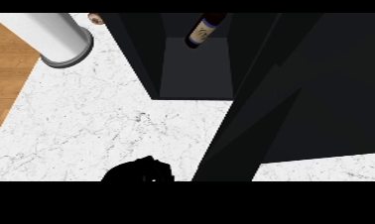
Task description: Pick up the wine, place it into the cabinet and close the cabinet
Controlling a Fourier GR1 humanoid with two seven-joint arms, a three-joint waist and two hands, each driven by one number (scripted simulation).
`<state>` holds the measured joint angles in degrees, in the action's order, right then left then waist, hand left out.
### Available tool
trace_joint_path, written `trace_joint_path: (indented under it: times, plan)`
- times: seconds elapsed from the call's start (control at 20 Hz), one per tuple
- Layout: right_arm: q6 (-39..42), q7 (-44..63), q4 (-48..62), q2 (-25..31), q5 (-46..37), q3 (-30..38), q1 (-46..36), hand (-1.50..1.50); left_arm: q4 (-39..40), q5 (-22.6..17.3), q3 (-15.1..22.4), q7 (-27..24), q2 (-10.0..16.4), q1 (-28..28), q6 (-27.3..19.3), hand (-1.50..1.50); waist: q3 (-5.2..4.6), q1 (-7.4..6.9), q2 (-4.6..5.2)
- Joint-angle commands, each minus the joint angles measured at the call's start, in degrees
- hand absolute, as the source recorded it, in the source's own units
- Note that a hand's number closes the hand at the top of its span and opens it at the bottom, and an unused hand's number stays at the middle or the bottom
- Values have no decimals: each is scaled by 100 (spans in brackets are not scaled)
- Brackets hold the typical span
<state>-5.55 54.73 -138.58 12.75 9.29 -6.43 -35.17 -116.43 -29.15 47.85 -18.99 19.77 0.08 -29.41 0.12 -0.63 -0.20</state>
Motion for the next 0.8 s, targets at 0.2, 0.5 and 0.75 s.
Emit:
trace_joint_path:
  times: [0.2, 0.5, 0.75]
  plan:
    - [-26, 281, -158, -735, 800, -1019, -100, 150, -634, -920, -1144, -191, 1289, 630, 1202, 150, -28, -69, 11]
    - [-341, 575, 8, -1205, 235, -1852, -272, 150, -887, -1720, -2264, -909, 2108, 1840, 2208, 150, -34, -106, -27]
    - [-720, 303, 874, -1268, -189, -2669, -1164, 150, -707, -2458, -3432, -945, 2617, 2164, 2988, 150, -31, -123, -23]
